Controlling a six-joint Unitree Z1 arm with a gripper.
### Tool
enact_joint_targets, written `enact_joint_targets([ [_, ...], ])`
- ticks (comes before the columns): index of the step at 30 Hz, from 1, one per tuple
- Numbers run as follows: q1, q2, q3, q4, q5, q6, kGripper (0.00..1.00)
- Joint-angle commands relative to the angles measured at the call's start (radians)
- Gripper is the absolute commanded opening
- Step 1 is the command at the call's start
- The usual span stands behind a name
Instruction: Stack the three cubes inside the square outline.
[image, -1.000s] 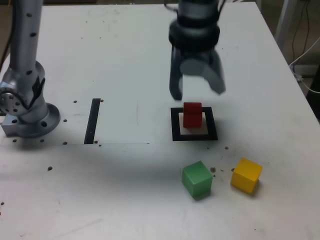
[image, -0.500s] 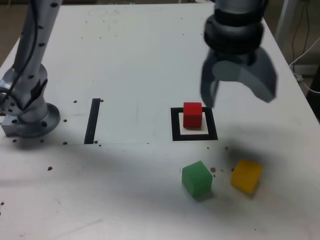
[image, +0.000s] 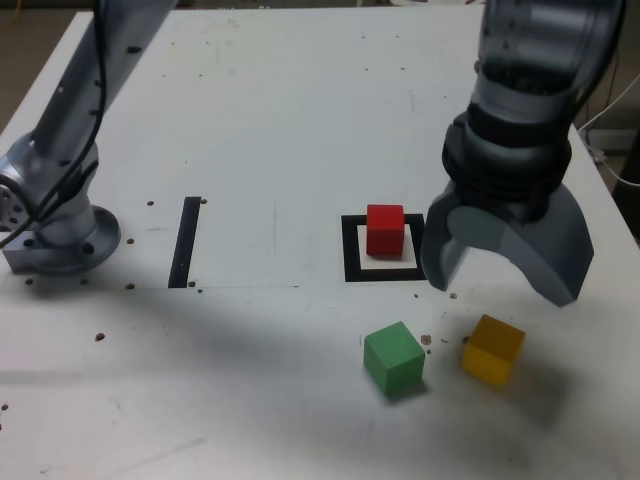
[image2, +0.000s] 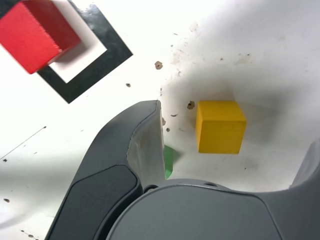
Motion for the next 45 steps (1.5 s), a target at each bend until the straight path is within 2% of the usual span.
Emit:
enact_joint_targets([
  [1, -0.012, 0.022, -0.009, -0.004, -0.011, 0.003, 0.99],
  [8, -0.027, 0.085, -0.054, -0.015, -0.059, 0.023, 0.96],
  [12, -0.028, 0.125, -0.071, -0.018, -0.091, 0.031, 0.88],
  [15, -0.028, 0.146, -0.078, -0.014, -0.105, 0.031, 0.75],
  [19, -0.028, 0.157, -0.081, -0.018, -0.102, 0.032, 0.43],
  [22, -0.028, 0.157, -0.079, -0.023, -0.097, 0.033, 0.29],
  [45, -0.025, 0.152, -0.062, -0.023, -0.101, 0.033, 0.28],
])
